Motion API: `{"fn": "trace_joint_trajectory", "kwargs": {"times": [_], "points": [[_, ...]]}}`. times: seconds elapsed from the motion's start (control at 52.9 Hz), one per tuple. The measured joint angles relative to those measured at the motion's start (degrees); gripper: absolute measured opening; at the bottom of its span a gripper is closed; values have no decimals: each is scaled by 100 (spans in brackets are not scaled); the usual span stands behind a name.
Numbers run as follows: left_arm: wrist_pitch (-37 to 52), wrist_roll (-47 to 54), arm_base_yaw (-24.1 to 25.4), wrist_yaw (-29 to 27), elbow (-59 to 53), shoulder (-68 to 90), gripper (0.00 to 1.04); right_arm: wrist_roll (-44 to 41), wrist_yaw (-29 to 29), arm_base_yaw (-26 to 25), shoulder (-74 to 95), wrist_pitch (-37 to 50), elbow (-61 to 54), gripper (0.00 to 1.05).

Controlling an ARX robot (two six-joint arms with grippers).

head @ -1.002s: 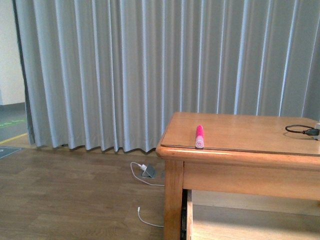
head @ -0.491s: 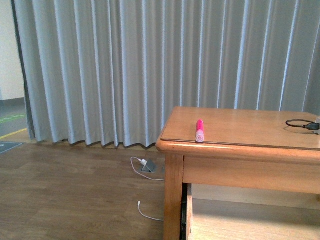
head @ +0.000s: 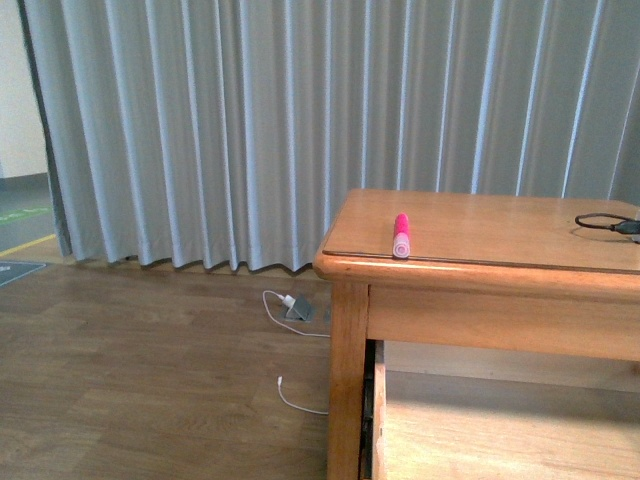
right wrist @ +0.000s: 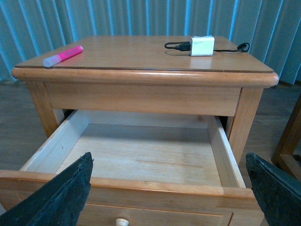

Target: Place pink marker in drawer with both arms

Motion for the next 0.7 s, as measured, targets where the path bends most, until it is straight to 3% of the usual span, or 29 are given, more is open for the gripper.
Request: {"fn": "trace_joint_trajectory", "kwargs": {"times": [0.302, 0.699], "points": [[570, 621, -793, 129, 2109, 2778, 99, 0, 0, 0, 0, 0, 0, 96], [302, 625, -1237, 114, 4546, 5480, 99, 0, 0, 0, 0, 0, 0, 96]]}}
